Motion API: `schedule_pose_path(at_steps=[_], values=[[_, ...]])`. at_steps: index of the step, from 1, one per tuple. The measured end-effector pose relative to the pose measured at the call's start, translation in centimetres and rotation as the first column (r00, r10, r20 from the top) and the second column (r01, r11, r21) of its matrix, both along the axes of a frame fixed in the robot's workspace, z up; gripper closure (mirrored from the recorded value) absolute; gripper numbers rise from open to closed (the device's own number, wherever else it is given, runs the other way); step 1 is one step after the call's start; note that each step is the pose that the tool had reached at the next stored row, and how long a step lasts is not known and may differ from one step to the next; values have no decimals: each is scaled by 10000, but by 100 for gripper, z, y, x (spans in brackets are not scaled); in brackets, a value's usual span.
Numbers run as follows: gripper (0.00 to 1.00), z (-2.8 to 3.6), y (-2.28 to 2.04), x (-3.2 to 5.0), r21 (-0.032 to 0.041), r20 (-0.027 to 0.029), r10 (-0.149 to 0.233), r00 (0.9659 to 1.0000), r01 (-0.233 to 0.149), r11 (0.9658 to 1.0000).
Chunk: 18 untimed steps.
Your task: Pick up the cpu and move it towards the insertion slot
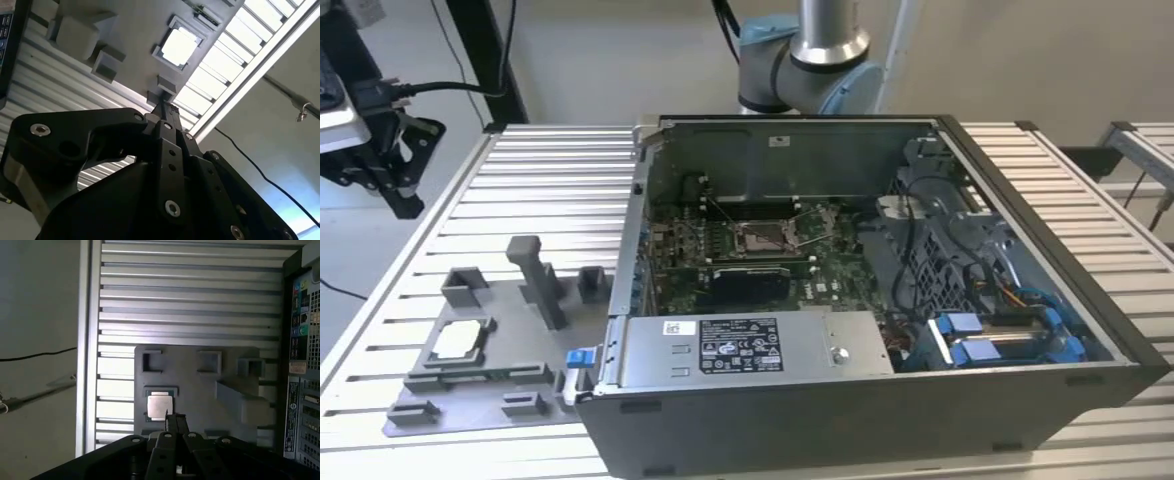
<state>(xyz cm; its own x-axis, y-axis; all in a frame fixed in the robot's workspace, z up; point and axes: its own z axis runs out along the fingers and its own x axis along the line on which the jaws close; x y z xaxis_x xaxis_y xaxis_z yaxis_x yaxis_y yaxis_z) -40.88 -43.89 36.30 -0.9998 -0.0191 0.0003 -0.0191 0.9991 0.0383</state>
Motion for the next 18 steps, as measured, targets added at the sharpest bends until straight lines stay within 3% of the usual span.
schedule_pose_path(at_steps=[8,9,18], values=[[100,0,0,0,0,0,1,10000,-1,10000],[0,0,0,0,0,0,0,10000,0,10000],[0,0,0,0,0,-1,1,10000,-1,10000]])
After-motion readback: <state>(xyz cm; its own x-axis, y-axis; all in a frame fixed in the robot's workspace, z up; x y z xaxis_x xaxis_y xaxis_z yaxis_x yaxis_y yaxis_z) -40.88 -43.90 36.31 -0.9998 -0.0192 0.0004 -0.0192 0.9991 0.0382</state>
